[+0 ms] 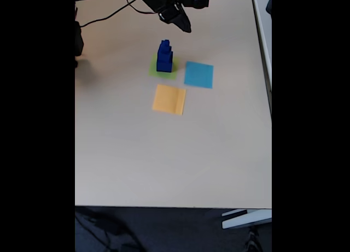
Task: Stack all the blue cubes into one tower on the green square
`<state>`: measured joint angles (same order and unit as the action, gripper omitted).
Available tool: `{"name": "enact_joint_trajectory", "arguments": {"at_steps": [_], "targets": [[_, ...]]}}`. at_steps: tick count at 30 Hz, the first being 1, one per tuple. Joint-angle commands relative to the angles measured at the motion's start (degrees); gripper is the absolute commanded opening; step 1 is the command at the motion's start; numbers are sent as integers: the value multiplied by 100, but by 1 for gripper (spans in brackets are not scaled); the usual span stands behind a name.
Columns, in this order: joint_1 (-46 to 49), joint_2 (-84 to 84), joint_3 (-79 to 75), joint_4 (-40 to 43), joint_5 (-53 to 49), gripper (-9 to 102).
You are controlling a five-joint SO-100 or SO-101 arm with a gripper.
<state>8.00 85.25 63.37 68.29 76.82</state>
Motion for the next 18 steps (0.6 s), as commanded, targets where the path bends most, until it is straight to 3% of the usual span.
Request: {"name": "enact_joint_trajectory", "arguments": {"at_steps": [1,10,14,18], "targets": [[141,773,-316,360,-483,0],[246,3138,1248,554,-2303,0],[334,4526,2654,492,-3208,0],[272,5915,4192,343,-3410,0]]}}
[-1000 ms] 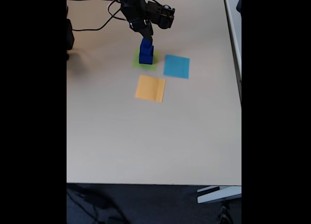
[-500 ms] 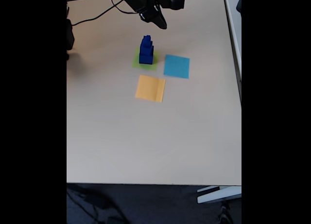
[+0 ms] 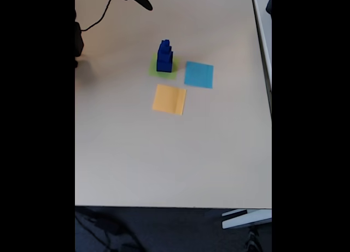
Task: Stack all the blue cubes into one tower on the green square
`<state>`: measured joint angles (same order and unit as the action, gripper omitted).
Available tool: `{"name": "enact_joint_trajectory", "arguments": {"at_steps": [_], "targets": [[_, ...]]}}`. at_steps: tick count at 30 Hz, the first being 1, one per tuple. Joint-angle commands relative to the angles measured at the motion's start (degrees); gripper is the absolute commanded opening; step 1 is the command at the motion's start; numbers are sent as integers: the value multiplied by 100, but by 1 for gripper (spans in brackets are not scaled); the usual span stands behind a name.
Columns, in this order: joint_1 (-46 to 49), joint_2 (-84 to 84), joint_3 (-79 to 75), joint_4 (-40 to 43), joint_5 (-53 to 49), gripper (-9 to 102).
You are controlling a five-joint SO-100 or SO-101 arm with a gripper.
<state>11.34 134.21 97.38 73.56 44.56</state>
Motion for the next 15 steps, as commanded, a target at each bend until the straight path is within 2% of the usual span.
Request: {"name": "enact_joint_trajectory", "arguments": {"at_steps": [1,5,9,12,15], "targets": [[-114,1397,1187,-316,-316,0],[-211,3173,3050,-870,-896,0],[-167,4939,4711,-967,-1292,0],[-176,5941,5625,-923,-1617,0],[-141,5941,5792,-826,-1837,0]]}}
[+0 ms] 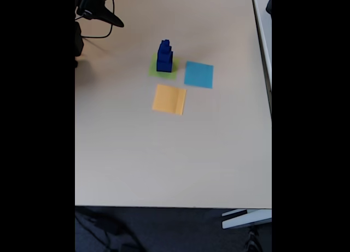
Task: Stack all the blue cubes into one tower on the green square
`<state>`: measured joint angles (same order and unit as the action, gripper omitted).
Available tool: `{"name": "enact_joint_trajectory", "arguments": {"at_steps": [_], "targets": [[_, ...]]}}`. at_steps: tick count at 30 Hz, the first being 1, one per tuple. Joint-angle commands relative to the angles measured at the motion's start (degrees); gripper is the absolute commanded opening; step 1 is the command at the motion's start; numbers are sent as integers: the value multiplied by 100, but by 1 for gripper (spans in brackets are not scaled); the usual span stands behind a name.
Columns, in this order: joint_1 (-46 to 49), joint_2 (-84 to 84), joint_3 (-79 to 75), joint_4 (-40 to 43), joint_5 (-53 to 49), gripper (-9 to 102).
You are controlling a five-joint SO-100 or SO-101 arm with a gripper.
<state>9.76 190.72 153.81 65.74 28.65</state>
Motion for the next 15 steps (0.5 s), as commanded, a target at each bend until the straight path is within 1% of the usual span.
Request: {"name": "enact_joint_trajectory", "arguments": {"at_steps": [1,6,10,13,15], "targets": [[26,290,158,-62,-378,0],[-9,290,483,-114,-861,0],[-281,290,888,-44,-1310,0],[-325,290,1239,211,-1327,0],[-316,290,1538,0,-1380,0]]}}
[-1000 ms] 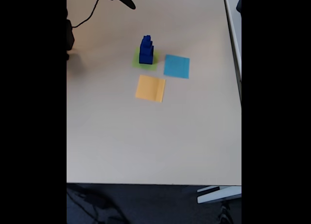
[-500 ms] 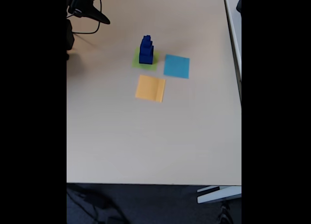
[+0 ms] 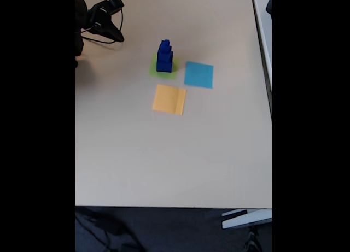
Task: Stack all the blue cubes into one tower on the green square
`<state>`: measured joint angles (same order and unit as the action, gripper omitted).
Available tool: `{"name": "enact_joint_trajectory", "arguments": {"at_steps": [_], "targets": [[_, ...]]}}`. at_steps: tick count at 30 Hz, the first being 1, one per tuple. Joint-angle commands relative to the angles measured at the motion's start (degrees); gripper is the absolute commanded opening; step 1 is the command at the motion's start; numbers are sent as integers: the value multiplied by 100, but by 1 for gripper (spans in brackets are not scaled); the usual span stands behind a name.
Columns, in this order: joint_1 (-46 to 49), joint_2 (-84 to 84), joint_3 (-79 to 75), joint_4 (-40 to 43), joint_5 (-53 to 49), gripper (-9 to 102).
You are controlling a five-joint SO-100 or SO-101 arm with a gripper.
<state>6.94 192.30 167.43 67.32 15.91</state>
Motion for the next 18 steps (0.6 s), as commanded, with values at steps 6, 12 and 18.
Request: {"name": "enact_joint_trajectory", "arguments": {"at_steps": [6,12,18], "targets": [[-9,132,589,-598,-422,0],[-149,132,905,-457,-1635,0],[-325,132,1151,62,-3489,0]]}}
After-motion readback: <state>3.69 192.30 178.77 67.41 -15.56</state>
